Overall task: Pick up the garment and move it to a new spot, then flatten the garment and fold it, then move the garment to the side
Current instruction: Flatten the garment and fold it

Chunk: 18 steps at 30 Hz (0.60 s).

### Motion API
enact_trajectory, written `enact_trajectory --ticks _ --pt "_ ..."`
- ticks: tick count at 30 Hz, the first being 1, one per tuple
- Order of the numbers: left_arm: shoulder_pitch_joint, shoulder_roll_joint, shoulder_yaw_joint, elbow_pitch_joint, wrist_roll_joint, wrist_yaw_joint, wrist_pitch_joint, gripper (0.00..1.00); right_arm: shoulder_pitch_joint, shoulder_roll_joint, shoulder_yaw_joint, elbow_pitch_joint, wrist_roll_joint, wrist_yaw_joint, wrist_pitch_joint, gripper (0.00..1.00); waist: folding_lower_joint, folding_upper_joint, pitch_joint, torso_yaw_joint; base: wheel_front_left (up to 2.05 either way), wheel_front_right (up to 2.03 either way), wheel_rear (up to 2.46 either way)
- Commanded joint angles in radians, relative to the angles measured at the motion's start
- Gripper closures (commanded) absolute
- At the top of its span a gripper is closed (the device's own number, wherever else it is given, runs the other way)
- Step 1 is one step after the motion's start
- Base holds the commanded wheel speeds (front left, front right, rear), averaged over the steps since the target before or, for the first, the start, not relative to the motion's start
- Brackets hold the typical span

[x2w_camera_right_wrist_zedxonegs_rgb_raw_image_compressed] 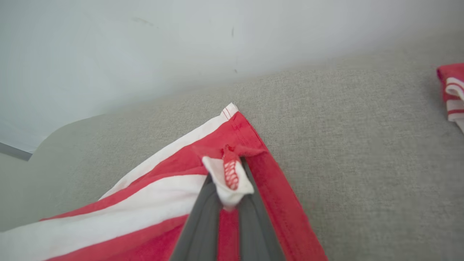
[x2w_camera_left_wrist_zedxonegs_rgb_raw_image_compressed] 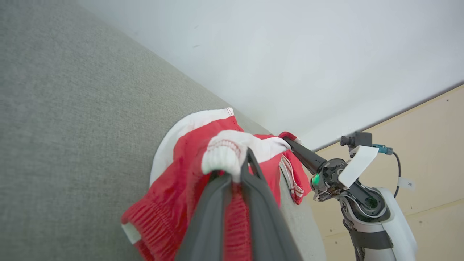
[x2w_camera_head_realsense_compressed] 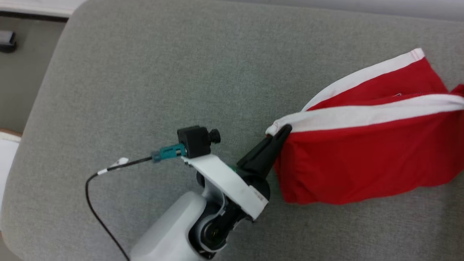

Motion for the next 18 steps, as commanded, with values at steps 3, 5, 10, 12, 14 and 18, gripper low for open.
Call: enact_trajectory --ticks 3,5,10,12,14,18 --pt "-0.074 -0.021 0.002 0.053 -0.006 -0.011 -0.020 1.00 -0.105 -0.008 -0.015 0.046 -0.043 0.000 0.018 1.00 -0.0002 0.0000 0.101 0.050 0.00 0.00 0.00" --pt "-0.108 -0.030 0.000 0.084 -0.007 -0.015 -0.035 1.00 -0.152 -0.012 -0.010 0.072 -0.075 0.000 0.022 1.00 -0.0002 0.0000 0.118 0.056 0.00 0.00 0.00" --pt "-0.156 -0.040 -0.013 0.148 -0.030 -0.022 -0.074 1.00 -0.234 -0.023 0.004 0.124 -0.138 0.000 0.012 1.00 -0.0002 0.0000 0.133 0.065 0.00 0.00 0.00" --pt "-0.167 -0.039 -0.019 0.173 -0.029 -0.019 -0.095 0.96 -0.257 -0.023 0.005 0.148 -0.152 0.000 0.002 0.72 -0.0002 0.0000 0.134 0.068 0.00 0.00 0.00" --pt "-0.175 -0.042 -0.032 0.193 -0.032 -0.021 -0.109 0.58 -0.271 -0.021 0.013 0.165 -0.163 0.000 -0.010 0.00 -0.0002 0.0000 0.134 0.069 0.00 0.00 0.00" --pt "-0.181 -0.043 -0.062 0.224 -0.044 -0.021 -0.120 0.00 -0.272 -0.011 0.017 0.182 -0.174 0.000 -0.019 0.00 -0.0002 0.0000 0.129 0.066 0.00 0.00 0.00"
